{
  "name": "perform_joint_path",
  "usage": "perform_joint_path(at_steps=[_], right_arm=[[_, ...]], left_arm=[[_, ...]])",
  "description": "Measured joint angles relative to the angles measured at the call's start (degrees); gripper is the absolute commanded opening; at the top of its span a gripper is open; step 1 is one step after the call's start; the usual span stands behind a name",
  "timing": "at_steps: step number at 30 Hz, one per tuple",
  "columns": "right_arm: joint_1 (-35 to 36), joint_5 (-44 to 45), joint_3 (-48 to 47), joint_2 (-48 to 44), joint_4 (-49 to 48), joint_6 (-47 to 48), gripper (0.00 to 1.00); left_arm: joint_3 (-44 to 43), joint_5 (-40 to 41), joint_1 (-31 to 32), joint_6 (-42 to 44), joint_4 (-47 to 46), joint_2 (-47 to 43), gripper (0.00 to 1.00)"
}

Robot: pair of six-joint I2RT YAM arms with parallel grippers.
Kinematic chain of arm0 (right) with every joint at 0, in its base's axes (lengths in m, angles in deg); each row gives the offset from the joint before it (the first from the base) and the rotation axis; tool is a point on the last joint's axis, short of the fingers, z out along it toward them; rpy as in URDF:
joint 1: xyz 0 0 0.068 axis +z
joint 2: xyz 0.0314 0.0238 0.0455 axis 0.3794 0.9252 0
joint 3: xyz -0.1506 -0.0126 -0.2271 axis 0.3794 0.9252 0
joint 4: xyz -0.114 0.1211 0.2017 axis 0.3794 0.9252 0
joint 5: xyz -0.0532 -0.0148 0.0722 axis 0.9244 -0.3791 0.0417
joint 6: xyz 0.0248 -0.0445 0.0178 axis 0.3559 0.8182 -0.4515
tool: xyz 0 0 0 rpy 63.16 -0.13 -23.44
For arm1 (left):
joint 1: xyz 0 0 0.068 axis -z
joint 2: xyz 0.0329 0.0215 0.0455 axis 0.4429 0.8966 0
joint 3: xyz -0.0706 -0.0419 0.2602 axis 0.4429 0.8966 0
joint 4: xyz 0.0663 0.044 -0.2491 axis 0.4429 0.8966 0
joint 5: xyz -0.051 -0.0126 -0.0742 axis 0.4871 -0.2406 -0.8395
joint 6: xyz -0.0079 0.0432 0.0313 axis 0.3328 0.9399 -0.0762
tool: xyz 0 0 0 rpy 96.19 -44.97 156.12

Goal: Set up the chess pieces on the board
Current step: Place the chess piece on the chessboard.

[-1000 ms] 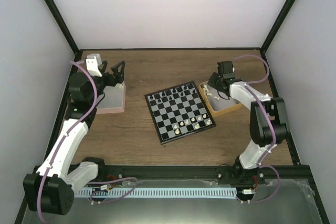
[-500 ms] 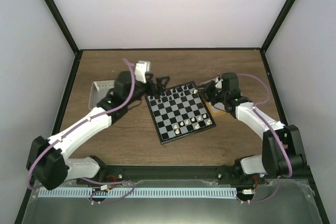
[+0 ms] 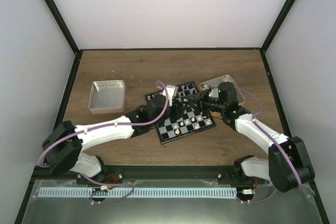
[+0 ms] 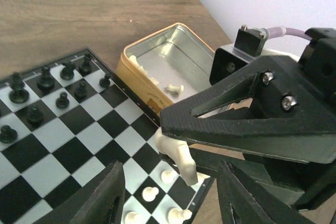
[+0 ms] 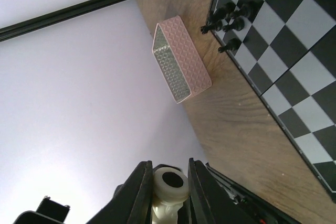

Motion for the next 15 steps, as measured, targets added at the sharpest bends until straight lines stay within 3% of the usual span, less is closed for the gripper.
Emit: perform_joint_path(at_steps=[7,15], right_arm=[[0.0,-0.9,0.5,-1.4,-0.7,-2.3,0.10],[0.0,-0.9,0.5,-1.5,-0.8,-2.3,0.10]], left_arm=[[0.0,2.7,2.3,-2.7,-3.4,3.3,0.29],[0.2,4.9,2.4,-2.8,-6.2,3.4,0.26]])
